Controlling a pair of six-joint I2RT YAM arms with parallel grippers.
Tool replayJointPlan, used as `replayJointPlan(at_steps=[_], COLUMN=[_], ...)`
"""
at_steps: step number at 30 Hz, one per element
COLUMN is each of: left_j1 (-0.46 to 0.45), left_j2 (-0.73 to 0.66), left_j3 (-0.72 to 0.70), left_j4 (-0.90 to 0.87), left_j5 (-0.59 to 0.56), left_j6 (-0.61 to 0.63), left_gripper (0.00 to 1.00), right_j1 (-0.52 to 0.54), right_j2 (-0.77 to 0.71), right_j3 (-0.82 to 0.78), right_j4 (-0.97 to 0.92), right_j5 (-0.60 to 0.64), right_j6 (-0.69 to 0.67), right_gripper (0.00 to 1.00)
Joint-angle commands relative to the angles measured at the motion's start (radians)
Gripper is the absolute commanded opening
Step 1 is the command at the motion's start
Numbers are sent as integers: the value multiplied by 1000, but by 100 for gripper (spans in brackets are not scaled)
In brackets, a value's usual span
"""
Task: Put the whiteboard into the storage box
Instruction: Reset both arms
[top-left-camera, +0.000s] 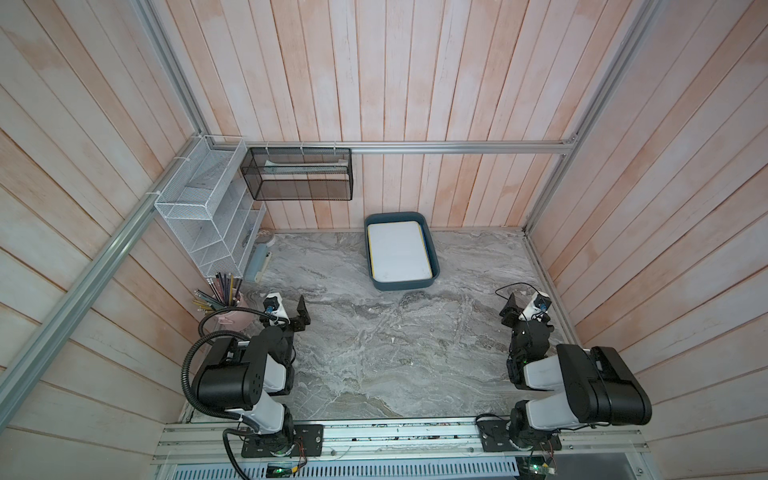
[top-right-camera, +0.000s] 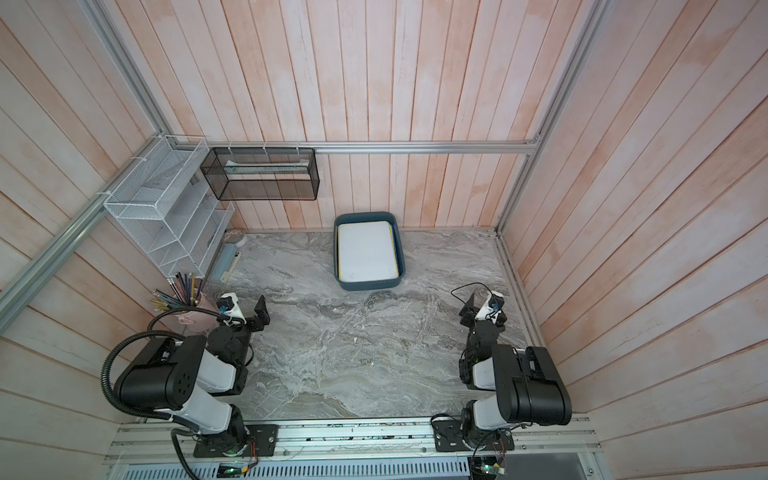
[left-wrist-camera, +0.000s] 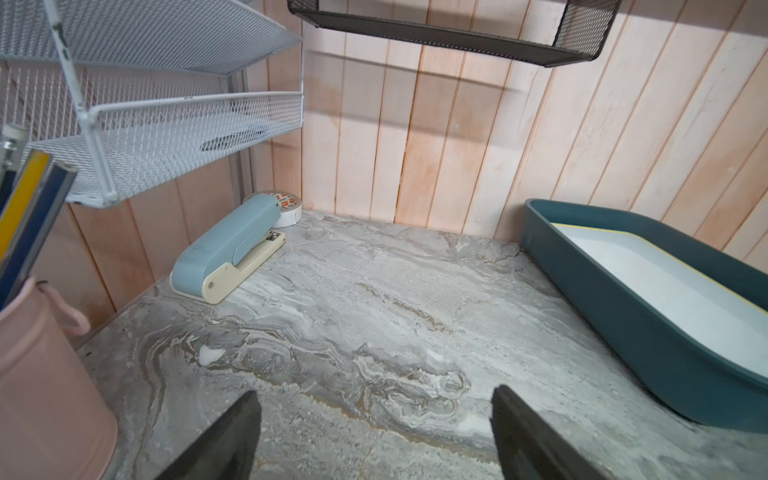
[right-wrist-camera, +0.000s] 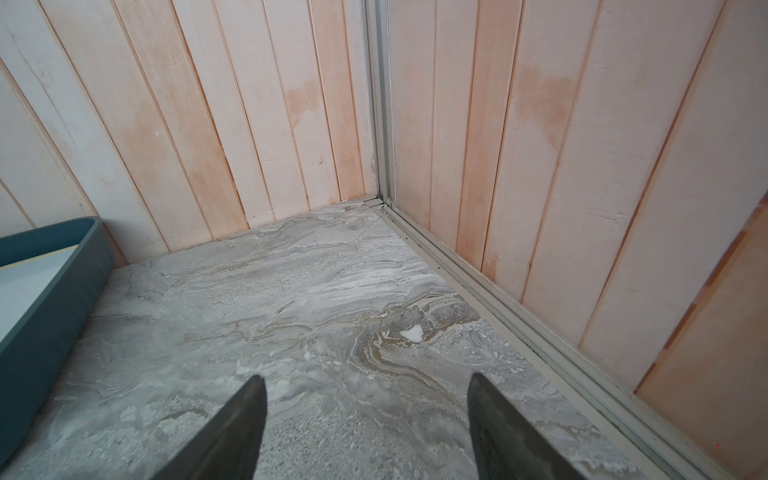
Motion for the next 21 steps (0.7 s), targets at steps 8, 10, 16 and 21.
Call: replayJointPlan(at_steps=[8,10,16,21], left_j1=[4,2,2,2], left_j2=[-26,-27,-27,-28], left_j3=[166,168,168,167], left_j4=[-270,-271,-273,-272], left_j5=[154,150,152,150], left_j6=[89,90,87,89], left_gripper=[100,100,100,100], right_j1=[2,4,7,8], right_j2=[81,99,98,96], right_j3=[79,67,80,96], right_j4=[3,56,29,-5], right_j5=[-122,-143,-166,-169], right_j6=[-66,-76,-86,-91], right_gripper=[78,79,98,98])
